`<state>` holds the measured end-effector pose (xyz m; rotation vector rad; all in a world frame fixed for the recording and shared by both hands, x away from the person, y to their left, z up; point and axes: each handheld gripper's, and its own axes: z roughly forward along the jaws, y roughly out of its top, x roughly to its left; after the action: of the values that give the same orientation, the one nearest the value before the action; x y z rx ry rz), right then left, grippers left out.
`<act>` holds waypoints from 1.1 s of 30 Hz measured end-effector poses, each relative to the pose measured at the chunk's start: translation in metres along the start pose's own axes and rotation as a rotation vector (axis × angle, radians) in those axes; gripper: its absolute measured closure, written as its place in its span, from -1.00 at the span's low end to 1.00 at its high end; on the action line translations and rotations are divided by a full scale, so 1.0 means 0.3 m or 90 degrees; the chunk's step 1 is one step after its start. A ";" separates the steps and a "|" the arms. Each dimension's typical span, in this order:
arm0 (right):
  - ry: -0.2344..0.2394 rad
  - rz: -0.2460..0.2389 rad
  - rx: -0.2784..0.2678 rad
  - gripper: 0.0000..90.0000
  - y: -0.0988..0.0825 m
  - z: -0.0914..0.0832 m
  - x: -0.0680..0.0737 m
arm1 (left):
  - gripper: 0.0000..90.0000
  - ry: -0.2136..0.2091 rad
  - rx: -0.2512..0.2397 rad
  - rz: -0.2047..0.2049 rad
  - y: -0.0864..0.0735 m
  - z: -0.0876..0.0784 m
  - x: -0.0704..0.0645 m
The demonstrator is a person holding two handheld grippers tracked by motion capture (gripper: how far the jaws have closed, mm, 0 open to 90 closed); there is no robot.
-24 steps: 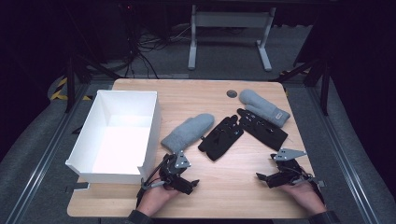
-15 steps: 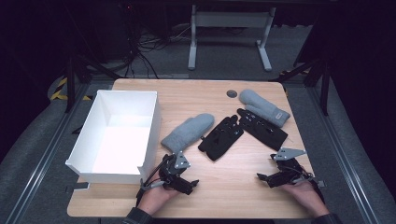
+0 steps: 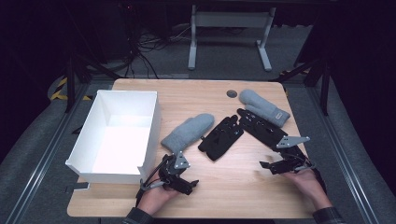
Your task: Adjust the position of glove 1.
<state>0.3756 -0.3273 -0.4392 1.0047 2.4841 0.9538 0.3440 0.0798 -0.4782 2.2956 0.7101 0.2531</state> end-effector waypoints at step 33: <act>-0.061 0.043 -0.033 -0.59 0.246 0.103 -0.369 | -0.99 -0.001 0.000 0.002 0.000 0.000 0.001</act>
<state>0.5068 -0.3509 -0.4094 1.0978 2.3488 0.9631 0.3443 0.0798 -0.4782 2.2975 0.7062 0.2527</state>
